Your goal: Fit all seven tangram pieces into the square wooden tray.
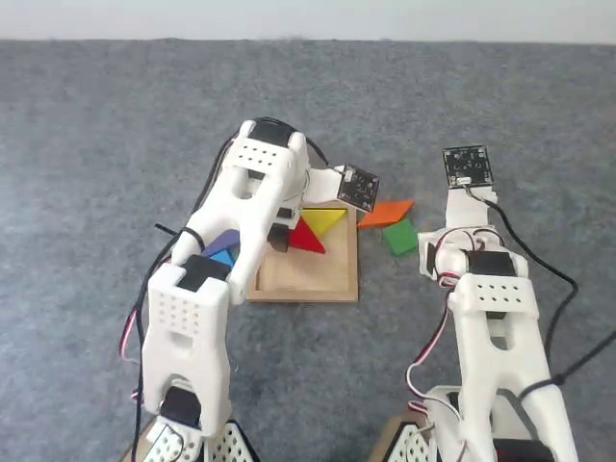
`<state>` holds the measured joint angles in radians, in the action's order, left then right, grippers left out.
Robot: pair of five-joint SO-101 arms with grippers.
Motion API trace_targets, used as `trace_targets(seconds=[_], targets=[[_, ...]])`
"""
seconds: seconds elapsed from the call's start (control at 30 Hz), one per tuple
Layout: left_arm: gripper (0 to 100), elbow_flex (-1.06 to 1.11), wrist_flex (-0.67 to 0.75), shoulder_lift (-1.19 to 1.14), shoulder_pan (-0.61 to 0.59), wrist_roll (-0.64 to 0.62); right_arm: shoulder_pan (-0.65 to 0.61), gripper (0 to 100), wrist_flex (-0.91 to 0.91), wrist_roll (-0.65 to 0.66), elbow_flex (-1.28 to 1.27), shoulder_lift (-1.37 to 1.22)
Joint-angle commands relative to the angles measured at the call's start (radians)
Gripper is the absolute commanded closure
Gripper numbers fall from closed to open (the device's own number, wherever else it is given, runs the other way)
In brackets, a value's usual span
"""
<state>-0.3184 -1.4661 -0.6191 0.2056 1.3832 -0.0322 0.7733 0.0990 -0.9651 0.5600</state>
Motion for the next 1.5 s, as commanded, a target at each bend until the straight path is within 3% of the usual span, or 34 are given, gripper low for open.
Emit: trace_targets(seconds=[0.0, 0.13, 0.37, 0.5, 0.6, 0.83, 1.0, 1.13, 1.3, 1.47], targets=[[71, -0.068, -0.017, 0.011, 0.006, 0.008, 0.013, 88.8, 0.001, -0.006, 0.048, 0.048], [64, -0.070, -0.018, 0.011, 0.006, 0.005, 0.012, 88.8, -0.001, -0.006, 0.048, 0.048], [61, -0.110, -0.061, 0.011, 0.005, 0.000, 0.012, 88.7, -0.001, -0.006, 0.048, 0.048], [61, -0.239, -0.203, 0.012, -0.009, -0.066, 0.012, 88.8, -0.019, -0.006, 0.046, 0.041], [61, -0.331, -0.287, 0.044, -0.043, -0.219, -0.005, 88.7, -0.019, -0.003, 0.046, 0.039], [63, -0.237, -0.276, 0.183, -0.215, -0.796, -0.214, 89.0, -0.019, 0.157, 0.048, 0.038], [83, -0.018, -0.275, 0.325, -0.361, -1.071, -0.360, 89.0, -0.031, 0.155, 0.089, 0.036], [99, 0.228, -0.244, 0.508, -0.377, -1.195, -0.426, 89.6, -0.070, 0.155, 0.092, 0.035], [99, 0.593, -0.075, 0.692, -0.288, -1.363, -0.475, 99.5, -0.151, 0.074, 0.135, -0.058], [99, 0.928, 0.304, 0.787, -0.250, -1.605, -0.481, 98.7, -0.205, 0.051, 0.222, -0.271]])
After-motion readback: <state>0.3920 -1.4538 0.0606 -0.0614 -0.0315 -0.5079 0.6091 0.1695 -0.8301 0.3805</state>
